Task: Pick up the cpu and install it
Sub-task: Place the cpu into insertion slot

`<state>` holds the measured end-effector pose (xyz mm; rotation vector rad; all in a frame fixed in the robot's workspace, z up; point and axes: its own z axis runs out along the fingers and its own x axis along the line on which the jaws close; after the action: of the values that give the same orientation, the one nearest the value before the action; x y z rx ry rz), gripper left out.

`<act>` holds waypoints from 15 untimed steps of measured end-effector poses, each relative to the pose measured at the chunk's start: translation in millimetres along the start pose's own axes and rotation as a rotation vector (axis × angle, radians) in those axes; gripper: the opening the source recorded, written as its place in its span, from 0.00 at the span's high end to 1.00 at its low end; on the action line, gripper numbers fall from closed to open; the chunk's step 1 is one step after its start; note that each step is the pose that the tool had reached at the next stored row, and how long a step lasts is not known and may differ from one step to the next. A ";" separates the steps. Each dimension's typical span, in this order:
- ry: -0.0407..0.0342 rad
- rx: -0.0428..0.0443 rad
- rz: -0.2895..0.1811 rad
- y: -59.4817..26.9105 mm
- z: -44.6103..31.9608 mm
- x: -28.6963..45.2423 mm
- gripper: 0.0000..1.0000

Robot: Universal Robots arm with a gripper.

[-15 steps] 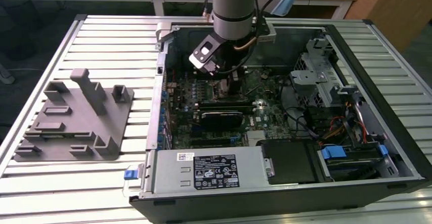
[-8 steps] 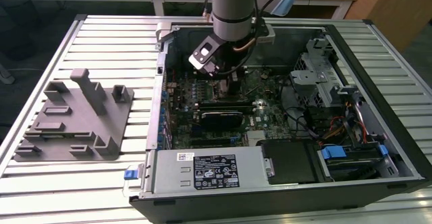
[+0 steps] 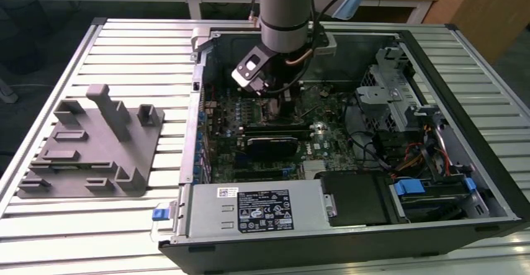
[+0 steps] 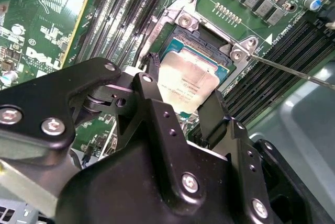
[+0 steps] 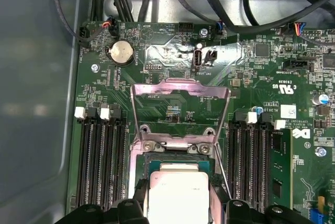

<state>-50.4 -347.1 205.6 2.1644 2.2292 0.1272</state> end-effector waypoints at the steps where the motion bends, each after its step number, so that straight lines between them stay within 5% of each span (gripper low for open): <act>1: -0.0001 -0.0001 0.001 -0.1 0.5 0.1 0.46; 15: -0.0018 -0.0010 0.025 -1.6 7.5 0.5 0.46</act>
<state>-51.3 -346.4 198.1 2.1917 2.2011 0.1269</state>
